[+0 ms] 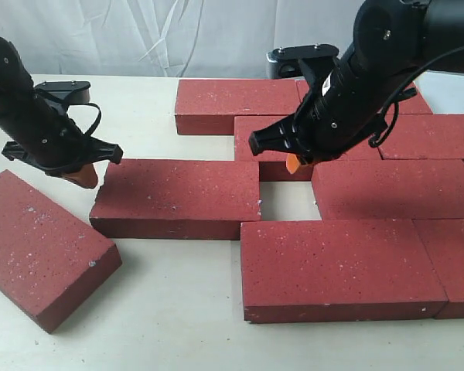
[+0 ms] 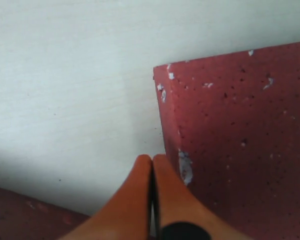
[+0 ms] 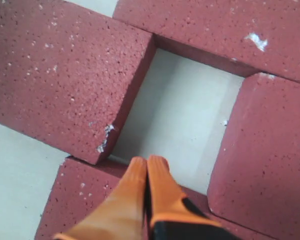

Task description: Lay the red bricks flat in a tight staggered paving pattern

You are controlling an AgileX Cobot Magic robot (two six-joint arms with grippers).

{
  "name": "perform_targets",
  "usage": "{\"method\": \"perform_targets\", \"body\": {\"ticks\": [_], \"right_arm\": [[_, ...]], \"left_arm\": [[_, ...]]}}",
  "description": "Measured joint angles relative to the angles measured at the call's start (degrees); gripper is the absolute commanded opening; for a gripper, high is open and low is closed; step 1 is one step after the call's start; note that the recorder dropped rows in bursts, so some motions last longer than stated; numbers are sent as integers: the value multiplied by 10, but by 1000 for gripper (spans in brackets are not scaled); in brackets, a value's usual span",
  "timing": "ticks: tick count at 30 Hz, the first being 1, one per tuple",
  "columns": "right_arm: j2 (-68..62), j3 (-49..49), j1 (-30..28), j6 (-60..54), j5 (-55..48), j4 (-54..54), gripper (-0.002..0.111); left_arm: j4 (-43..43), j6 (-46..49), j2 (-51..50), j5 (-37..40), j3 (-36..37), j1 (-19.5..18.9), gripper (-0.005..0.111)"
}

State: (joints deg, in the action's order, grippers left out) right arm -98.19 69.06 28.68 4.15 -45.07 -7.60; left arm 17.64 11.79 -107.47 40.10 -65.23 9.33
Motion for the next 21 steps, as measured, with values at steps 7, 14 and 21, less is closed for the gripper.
{"method": "perform_targets", "body": {"ticks": [7,14,21], "right_arm": [[5,-6,-3,12,-1,-6,-1],[5,-6,-3,17,2,-11,-1],[5,-6,-3,18,6,-11,-1]], "left_arm": [[-4,-2,-12,-1,-1,0,0],[6,-5,-33,-1,-1,0,0],[21,-6,-34,-1,-1,11,0]]}}
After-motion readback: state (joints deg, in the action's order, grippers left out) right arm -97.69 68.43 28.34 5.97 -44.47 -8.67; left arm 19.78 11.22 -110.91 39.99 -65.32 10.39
